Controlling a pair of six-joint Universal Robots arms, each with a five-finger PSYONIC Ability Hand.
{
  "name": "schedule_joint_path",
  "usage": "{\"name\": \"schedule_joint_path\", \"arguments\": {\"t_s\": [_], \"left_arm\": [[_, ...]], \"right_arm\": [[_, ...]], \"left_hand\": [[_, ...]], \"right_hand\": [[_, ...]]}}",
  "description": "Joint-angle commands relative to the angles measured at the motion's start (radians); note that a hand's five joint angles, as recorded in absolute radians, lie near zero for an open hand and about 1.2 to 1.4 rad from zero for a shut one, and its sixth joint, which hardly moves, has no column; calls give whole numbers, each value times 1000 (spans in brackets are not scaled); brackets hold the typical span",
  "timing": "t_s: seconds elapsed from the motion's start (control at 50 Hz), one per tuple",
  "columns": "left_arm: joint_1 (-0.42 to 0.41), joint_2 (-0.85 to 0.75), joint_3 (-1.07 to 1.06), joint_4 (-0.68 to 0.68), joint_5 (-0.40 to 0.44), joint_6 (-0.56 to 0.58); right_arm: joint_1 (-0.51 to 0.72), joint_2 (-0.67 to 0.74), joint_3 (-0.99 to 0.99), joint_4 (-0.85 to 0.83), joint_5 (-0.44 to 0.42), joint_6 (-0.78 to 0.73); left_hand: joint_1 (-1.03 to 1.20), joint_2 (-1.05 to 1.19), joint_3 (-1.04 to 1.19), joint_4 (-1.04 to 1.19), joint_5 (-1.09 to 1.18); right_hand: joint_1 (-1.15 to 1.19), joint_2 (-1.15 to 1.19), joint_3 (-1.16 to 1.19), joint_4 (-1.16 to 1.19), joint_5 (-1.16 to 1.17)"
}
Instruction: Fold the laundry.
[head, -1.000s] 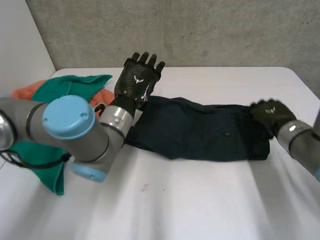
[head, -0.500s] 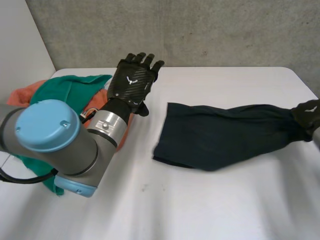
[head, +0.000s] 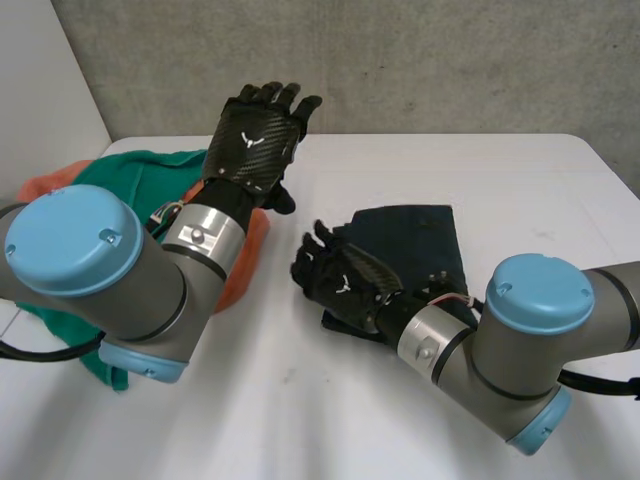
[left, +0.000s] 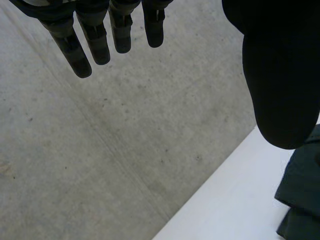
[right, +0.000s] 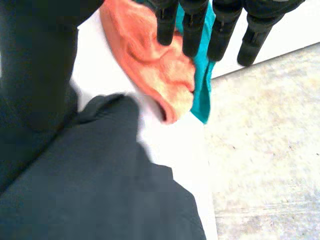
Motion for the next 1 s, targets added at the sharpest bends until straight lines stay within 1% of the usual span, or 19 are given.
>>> {"name": "schedule_joint_path", "arguments": {"t_s": [0.02, 0.06, 0.08, 0.14, 0.16, 0.22, 0.24, 0.3, 0.32, 0.36, 0.42, 0.58, 0.68, 0.8, 0.82, 0.88, 0.92, 0.96, 1.0], "left_arm": [[-10, -39, 75, 5, 0, -1], [-15, -62, 114, 4, -2, -5], [-19, -71, 128, 4, -2, -7], [-55, -120, 198, -12, 0, -25], [-65, -134, 217, -15, 0, -30], [-101, -203, 293, -61, 4, -45], [-108, -222, 315, -81, 6, -47], [-144, -317, 417, -179, 13, -50], [-153, -341, 446, -206, 15, -50], [-174, -419, 534, -289, 24, -50], [-177, -501, 618, -381, 26, -50], [-156, -605, 721, -542, 20, -50], [-135, -630, 726, -616, 17, -41], [-124, -633, 726, -708, 4, -39], [-122, -630, 726, -716, 4, -39], [-119, -605, 708, -728, 7, -39], [-119, -576, 692, -728, 9, -39], [-118, -509, 656, -725, 12, -42], [-115, -457, 628, -714, 15, -48]], "right_arm": [[-127, -234, 46, 15, 38, 480], [-164, -280, 53, 14, 58, 651], [-192, -311, 50, 21, 80, 801], [-244, -351, 47, 58, 120, 965], [-290, -357, 37, 113, 146, 995], [-347, -344, 8, 213, 167, 971], [-370, -322, -13, 269, 184, 938], [-373, -272, -47, 333, 199, 879], [-373, -232, -70, 360, 212, 844], [-373, -197, -91, 383, 222, 816], [-371, -134, -116, 396, 221, 787], [-373, 34, -188, 402, 180, 769], [-367, 106, -219, 400, 167, 704], [-345, 123, -242, 406, 180, 603], [-345, 117, -246, 420, 186, 576], [-348, 98, -249, 448, 186, 562], [-351, 62, -242, 468, 186, 568], [-351, 28, -227, 468, 187, 584], [-356, -20, -207, 457, 216, 632]], "left_hand": [[-16, -32, -40, -30, -48], [-16, -32, -40, -30, -48], [-16, -32, -40, -30, -48], [-16, -32, -40, -30, -48], [-16, -32, -40, -30, -48], [-16, -32, -40, -30, -48], [-16, -32, -40, -30, -48], [-16, -32, -40, -30, -48], [-16, -32, -40, -30, -48], [-13, -29, -36, -26, -45], [8, -8, -16, -5, -24], [31, 15, 8, 18, -1], [46, 30, 23, 33, 14], [49, 33, 26, 36, 17], [49, 33, 26, 36, 17], [37, 21, 14, 24, 5], [34, 18, 11, 21, 2], [20, 4, -4, 7, -12], [5, -11, -18, -8, -27]], "right_hand": [[-119, -123, -117, -113, -91], [-119, -123, -117, -113, -91], [-119, -123, -117, -113, -91], [-119, -123, -117, -113, -91], [-119, -123, -117, -113, -91], [-119, -123, -117, -113, -91], [-119, -123, -117, -113, -91], [-119, -123, -117, -113, -91], [-119, -123, -117, -113, -91], [-119, -123, -117, -113, -91], [-119, -123, -117, -113, -91], [-119, -123, -117, -113, -91], [-119, -123, -117, -113, -91], [-119, -123, -117, -113, -91], [-119, -123, -117, -113, -91], [-119, -123, -117, -113, -91], [-119, -123, -117, -113, -91], [-119, -123, -117, -113, -91], [-119, -123, -117, -113, -91]]}}
